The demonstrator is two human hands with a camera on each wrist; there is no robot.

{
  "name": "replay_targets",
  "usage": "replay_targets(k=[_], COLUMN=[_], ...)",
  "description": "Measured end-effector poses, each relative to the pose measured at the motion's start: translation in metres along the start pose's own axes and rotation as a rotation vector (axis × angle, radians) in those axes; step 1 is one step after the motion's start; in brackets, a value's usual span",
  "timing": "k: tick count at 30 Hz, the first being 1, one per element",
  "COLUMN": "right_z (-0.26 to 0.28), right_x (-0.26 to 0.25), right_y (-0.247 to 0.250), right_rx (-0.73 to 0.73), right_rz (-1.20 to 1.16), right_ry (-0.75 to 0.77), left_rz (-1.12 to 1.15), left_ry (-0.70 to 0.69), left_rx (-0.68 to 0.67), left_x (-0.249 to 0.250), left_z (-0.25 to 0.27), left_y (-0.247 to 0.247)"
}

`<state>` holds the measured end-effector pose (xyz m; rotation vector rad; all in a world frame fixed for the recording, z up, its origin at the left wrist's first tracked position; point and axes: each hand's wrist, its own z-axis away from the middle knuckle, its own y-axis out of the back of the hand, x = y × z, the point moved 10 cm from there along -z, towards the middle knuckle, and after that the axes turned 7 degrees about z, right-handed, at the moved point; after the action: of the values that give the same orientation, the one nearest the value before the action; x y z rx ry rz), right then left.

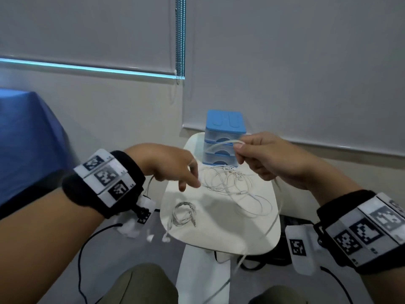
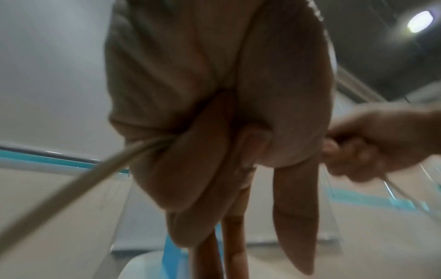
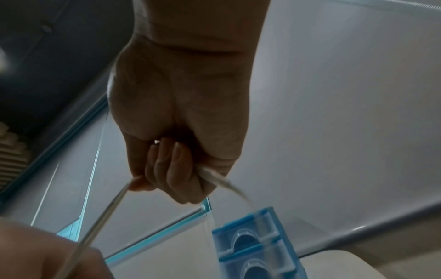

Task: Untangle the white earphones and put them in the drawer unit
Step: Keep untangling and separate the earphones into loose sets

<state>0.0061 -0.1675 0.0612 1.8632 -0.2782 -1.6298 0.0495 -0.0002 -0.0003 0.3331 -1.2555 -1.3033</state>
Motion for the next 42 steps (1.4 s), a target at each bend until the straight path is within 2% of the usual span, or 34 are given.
replay_targets(k=[3,8,15,19,24,27,31,34,38,42], right_z=[-0.009,-0.016,-0.019,-0.023,-0.025,-0.027,-0.022,-0.015,-0.010,-0.004], right_x=[0.012,0.034,0.046,0.057,0.067,0.063,0.066,0.068,0.059,0.048], right_y=[-0.013,-0.029,-0.026,-0.017,-0.010,-0.003,0.013,0.029,0.031,0.036], right_rx=[-0.035,-0.077,-0.053,-0.002,0.053,0.115,0.200,0.290,0.364,0.428], right_rz=[0.095,0.188,0.168,0.213,0.160,0.075,-0.024,0.080,0.187,0.008], right_ry=[-0.039,-0.116,-0.142,-0.183,-0.192,-0.142,-0.099,-0.042,0.055,0.088], left_rz=[-0.194,-0.365,-0.126,-0.127,-0.119,0.007,0.465,0.728,0.897,0.973], left_ry=[0.063,0.016,-0.089,-0.082,-0.070,-0.109,-0.235,-0.323,-0.391,-0.502], left_rx=[-0.044,0.032,-0.006,0.099,0.029,0.084,0.064,0.076,0.082,-0.031], left_x=[-0.016,-0.019,-0.005,-0.008,-0.008,0.000,0.015,0.022,0.027,0.046], left_z=[-0.018,-0.039,-0.055,-0.066,-0.059,-0.043,-0.006,0.019,0.035,0.051], left_y=[-0.026,-0.046,-0.043,-0.030,-0.024,-0.004,0.017,0.032,0.036,0.023])
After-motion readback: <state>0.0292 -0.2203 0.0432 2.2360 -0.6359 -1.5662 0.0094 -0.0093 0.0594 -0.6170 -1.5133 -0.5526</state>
